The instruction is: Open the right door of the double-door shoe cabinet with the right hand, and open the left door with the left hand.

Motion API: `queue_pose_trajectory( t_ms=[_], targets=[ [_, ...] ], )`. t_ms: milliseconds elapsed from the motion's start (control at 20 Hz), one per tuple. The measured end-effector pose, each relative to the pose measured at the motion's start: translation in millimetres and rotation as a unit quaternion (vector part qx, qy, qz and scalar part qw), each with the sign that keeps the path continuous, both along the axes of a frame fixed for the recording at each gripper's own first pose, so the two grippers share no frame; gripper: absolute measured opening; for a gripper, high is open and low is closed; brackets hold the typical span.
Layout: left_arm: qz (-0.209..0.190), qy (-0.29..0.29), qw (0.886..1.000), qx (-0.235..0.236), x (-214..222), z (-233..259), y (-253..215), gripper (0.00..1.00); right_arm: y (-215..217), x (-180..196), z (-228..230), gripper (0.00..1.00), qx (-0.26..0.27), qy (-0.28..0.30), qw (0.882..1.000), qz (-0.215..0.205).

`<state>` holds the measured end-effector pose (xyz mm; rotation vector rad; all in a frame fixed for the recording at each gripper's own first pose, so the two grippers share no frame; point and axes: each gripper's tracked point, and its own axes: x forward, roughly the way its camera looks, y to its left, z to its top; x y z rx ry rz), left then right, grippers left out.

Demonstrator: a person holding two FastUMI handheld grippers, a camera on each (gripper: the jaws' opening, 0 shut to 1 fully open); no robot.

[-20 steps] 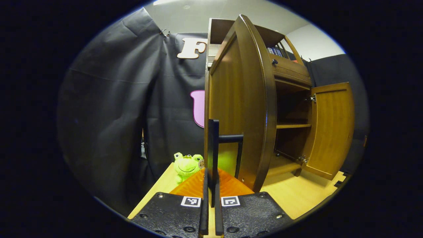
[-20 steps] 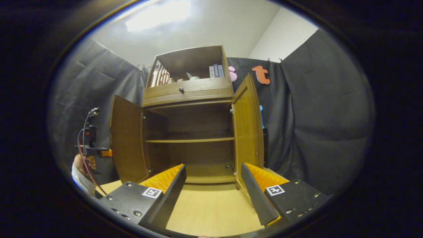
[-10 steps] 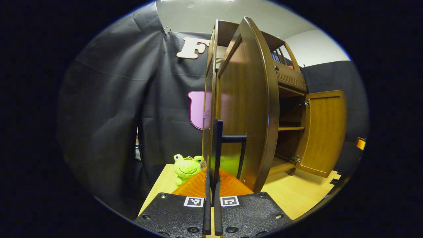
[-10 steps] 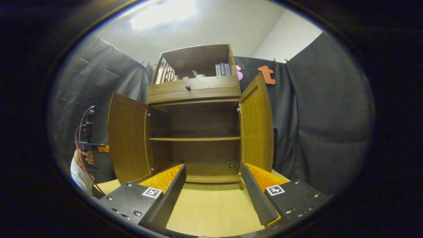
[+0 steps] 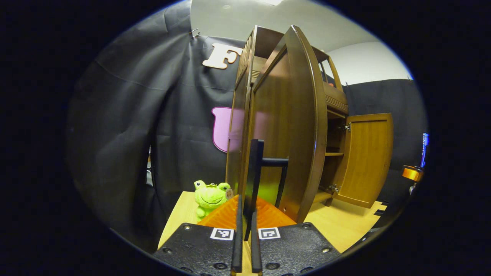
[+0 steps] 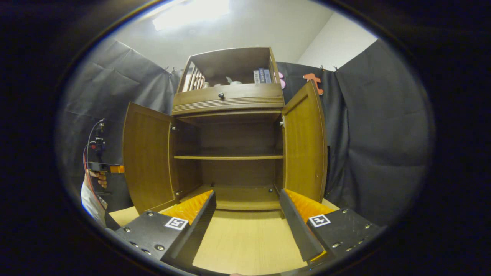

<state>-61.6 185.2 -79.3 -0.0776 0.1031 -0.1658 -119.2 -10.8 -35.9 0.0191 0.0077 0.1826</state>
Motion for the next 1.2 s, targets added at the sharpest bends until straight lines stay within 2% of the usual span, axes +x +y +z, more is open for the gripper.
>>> queue_pose_trajectory(
  t_ms=[50, 100, 250, 300, 400, 450, 550, 600, 650, 850, 900, 950, 1050, 1100, 1200],
  targets=[
    [0.001, -0.002, 1.0, 0.005, 0, 0, 1, 0.12, 3, -1, 0, 0.94, -0.001, -0.001, 1.0, 0.002],
    [0.004, -0.001, 1.0, 0.007, -3, 0, 2, 0.1, 5, 0, 1, 0.98, -0.002, -0.002, 1.0, 0.003],
    [0.024, -0.007, 1.0, 0.001, -10, 6, 9, 0.3, 11, 1, 1, 0.98, -0.002, -0.001, 1.0, 0.007],
    [0.033, -0.01, 0.999, 0.0, -12, 8, 12, 0.28, 13, 1, 0, 0.98, -0.003, 0.0, 1.0, 0.008],
    [0.049, -0.019, 0.999, 0.003, -18, 14, 18, 0.38, 16, 1, -1, 0.98, -0.004, 0.002, 1.0, 0.011],
    [0.053, -0.02, 0.998, 0.006, -21, 16, 18, 0.47, 17, 0, -2, 0.98, -0.004, 0.002, 1.0, 0.012],
    [0.077, -0.018, 0.997, 0.019, -27, 16, 26, 0.55, 19, -3, -2, 0.98, -0.006, 0.001, 1.0, 0.016],
    [0.091, -0.015, 0.995, 0.028, -28, 16, 31, 0.7, 19, -4, 0, 0.98, -0.006, 0.0, 1.0, 0.017],
    [0.102, -0.011, 0.994, 0.033, -30, 17, 34, 0.68, 20, -5, -1, 0.98, -0.007, -0.001, 1.0, 0.018],
    [0.133, 0.01, 0.991, 0.017, -49, 17, 30, 0.82, 16, -10, 2, 0.98, -0.006, -0.007, 1.0, 0.019],
    [0.138, 0.01, 0.99, 0.016, -56, 20, 26, 0.82, 13, -10, 4, 0.98, -0.004, -0.008, 1.0, 0.016],
    [0.144, 0.006, 0.989, 0.018, -63, 24, 23, 0.89, 9, -11, 5, 0.98, 0.0, -0.009, 1.0, 0.014],
    [0.163, -0.007, 0.986, 0.017, -78, 32, 16, 0.9, 5, -11, 6, 0.98, 0.009, -0.011, 1.0, 0.01],
    [0.173, -0.007, 0.985, 0.017, -85, 33, 11, 0.96, 3, -10, 7, 0.98, 0.013, -0.012, 1.0, 0.008],
    [0.186, -0.009, 0.982, 0.022, -95, 38, 0, 0.85, 1, -8, 9, 0.98, 0.017, -0.015, 1.0, 0.003]
  ],
)
